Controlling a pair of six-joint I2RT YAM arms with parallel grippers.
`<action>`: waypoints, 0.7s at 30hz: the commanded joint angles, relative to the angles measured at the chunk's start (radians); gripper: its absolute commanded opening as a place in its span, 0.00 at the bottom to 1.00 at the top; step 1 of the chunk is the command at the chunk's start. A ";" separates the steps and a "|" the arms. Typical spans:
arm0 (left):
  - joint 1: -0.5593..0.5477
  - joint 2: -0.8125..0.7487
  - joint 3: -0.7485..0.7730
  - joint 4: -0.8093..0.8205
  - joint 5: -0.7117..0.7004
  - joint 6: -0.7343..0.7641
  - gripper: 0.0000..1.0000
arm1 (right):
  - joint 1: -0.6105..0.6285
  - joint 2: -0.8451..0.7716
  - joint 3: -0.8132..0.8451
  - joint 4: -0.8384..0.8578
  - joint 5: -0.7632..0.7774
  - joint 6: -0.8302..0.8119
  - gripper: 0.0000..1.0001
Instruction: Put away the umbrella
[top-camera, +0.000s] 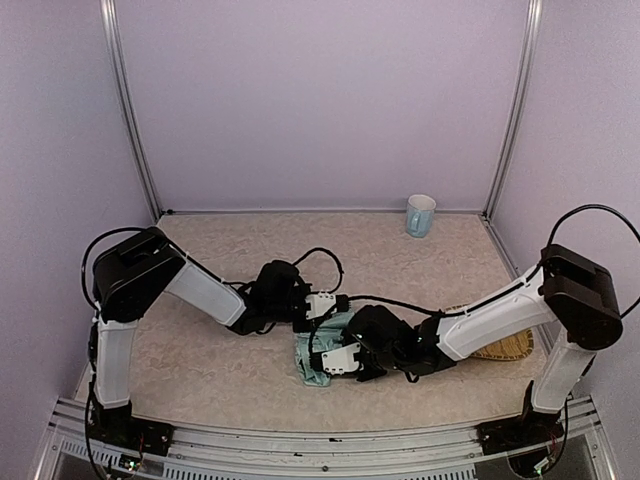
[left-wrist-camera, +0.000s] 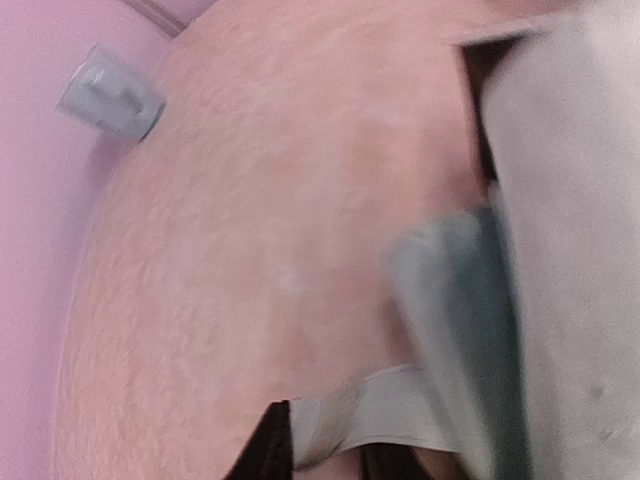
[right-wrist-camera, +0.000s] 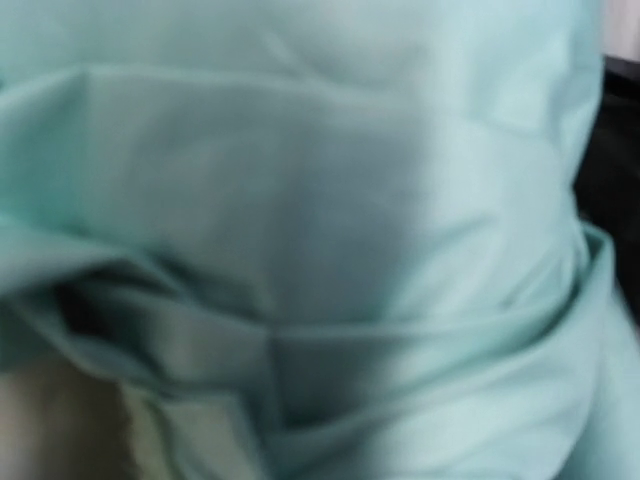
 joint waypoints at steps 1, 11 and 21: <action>0.083 -0.006 0.064 0.157 -0.150 -0.044 0.38 | 0.037 0.072 -0.028 -0.190 -0.120 -0.006 0.00; 0.143 -0.144 0.163 -0.013 -0.334 -0.260 0.73 | 0.021 0.125 -0.009 -0.195 -0.092 0.033 0.00; -0.081 -0.833 -0.534 0.118 -0.010 -0.434 0.49 | -0.028 0.126 0.064 -0.332 -0.337 0.091 0.00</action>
